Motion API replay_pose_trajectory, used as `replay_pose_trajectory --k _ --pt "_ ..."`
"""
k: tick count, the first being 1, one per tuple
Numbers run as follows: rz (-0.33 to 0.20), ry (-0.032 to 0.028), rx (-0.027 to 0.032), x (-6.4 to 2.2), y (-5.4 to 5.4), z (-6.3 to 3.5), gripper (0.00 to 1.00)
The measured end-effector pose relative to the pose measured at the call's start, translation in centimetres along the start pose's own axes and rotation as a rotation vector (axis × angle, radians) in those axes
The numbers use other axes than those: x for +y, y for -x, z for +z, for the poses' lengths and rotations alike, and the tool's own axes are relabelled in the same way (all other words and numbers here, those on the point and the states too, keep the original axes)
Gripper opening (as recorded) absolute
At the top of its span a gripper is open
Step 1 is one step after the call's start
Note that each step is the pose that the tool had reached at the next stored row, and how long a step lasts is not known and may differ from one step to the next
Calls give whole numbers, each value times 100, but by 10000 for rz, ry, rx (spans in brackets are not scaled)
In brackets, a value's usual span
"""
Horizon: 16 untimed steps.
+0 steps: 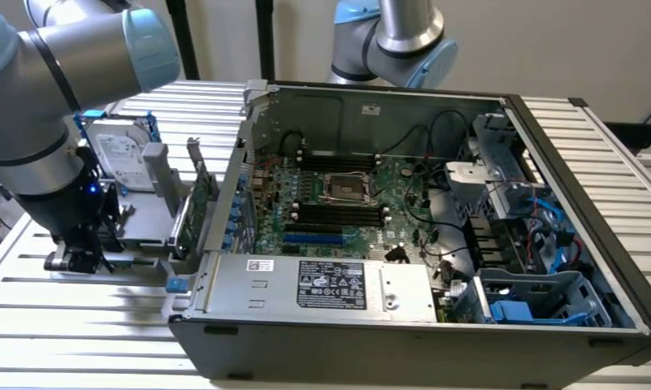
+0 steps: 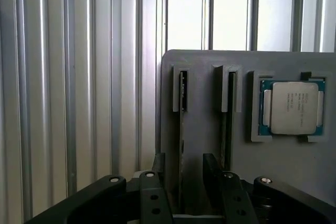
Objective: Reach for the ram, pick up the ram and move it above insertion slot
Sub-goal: 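Pick up the ram and move it above insertion slot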
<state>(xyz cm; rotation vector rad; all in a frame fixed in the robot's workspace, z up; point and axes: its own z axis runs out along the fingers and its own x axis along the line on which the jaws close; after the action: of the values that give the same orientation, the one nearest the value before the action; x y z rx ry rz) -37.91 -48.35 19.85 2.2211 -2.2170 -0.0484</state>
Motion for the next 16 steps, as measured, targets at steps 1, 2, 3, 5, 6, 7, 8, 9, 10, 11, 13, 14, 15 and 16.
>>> replay_pose_trajectory --k 1,2,3,5,6,7,8,9,10,11,13,14,15,16 --pt "8 0 -3 -1 0 2 42" --pt "28 -2 -6 -2 0 5 40" --pt "58 -2 -7 -3 0 6 34" --pt "127 -3 -12 -5 0 8 27" --pt "161 -3 -14 -6 0 9 27" --pt "200 -4 -18 -7 0 9 21" --pt "244 -5 -22 -8 0 10 21" --pt "286 -6 -26 -9 0 10 21" --pt "333 -8 -29 -10 0 11 21" --pt "391 -8 -31 -10 0 11 21" --pt "505 -10 -34 -10 0 12 21" --pt "553 -9 -36 -11 0 12 21" --pt "588 -9 -36 -11 0 12 21" --pt "604 -8 -37 -11 0 12 21"
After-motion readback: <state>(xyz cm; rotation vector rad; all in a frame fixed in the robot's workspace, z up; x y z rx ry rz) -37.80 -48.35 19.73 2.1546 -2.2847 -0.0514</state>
